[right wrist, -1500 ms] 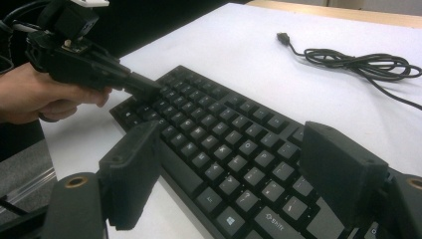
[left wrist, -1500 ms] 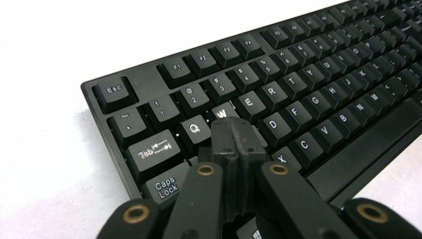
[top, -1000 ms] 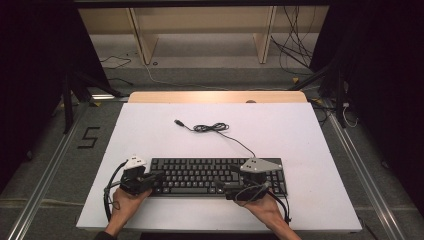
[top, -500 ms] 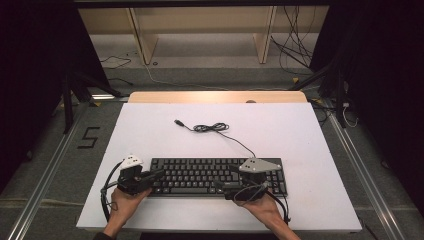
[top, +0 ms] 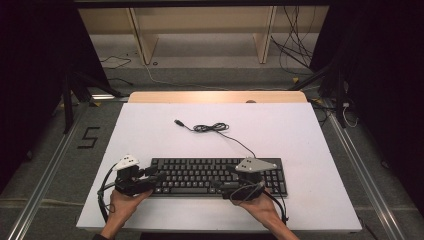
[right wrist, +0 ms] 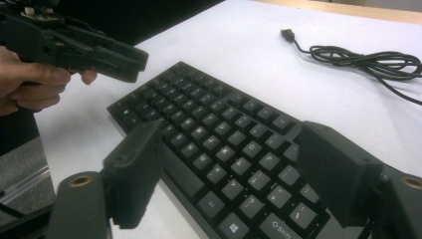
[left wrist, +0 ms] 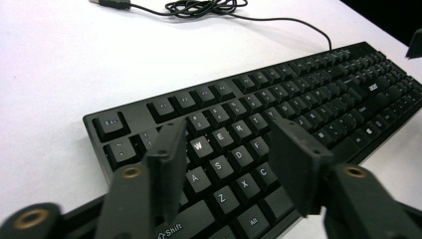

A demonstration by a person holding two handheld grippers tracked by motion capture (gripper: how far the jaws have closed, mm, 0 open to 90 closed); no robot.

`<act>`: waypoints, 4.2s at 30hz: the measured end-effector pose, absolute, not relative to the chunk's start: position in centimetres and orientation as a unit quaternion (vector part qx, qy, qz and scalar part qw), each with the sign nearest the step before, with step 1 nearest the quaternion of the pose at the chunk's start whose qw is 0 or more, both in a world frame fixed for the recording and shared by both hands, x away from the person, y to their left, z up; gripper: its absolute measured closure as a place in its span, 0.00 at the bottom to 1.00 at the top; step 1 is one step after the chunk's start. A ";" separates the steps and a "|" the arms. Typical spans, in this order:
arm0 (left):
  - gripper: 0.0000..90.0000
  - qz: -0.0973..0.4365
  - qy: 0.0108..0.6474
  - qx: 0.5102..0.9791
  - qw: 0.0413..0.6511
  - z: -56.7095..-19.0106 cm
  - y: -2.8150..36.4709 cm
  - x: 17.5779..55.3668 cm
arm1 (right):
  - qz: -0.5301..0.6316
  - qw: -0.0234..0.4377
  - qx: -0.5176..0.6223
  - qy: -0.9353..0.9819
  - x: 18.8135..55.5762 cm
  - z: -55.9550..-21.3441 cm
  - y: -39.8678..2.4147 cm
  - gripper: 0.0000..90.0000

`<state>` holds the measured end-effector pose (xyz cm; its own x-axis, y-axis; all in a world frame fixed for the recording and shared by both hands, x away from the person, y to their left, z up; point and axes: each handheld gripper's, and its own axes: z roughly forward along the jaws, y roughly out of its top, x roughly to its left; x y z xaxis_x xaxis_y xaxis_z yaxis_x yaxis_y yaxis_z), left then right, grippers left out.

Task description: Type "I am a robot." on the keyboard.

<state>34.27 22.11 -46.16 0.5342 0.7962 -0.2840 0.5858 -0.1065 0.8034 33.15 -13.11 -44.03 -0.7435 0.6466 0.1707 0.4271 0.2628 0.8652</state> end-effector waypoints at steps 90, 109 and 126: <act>0.29 0.122 0.457 0.724 0.503 -45.5 22.2 32.9 | 0.436 0.077 0.327 0.835 36.0 -47.1 -7.3 1.00; 0.28 0.124 0.454 0.723 0.505 -45.4 22.3 32.9 | 0.478 0.059 0.314 0.818 35.3 -45.8 -8.3 0.44; 0.28 0.130 0.461 0.715 0.509 -45.4 22.7 33.0 | 0.452 0.058 0.289 0.842 34.3 -46.2 -7.9 0.95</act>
<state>32.98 22.74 -45.43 0.5418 0.7914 -0.2830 0.5262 -0.0569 0.8485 34.33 -7.92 -46.20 -0.8257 0.5399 0.1634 0.4349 0.4247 0.7940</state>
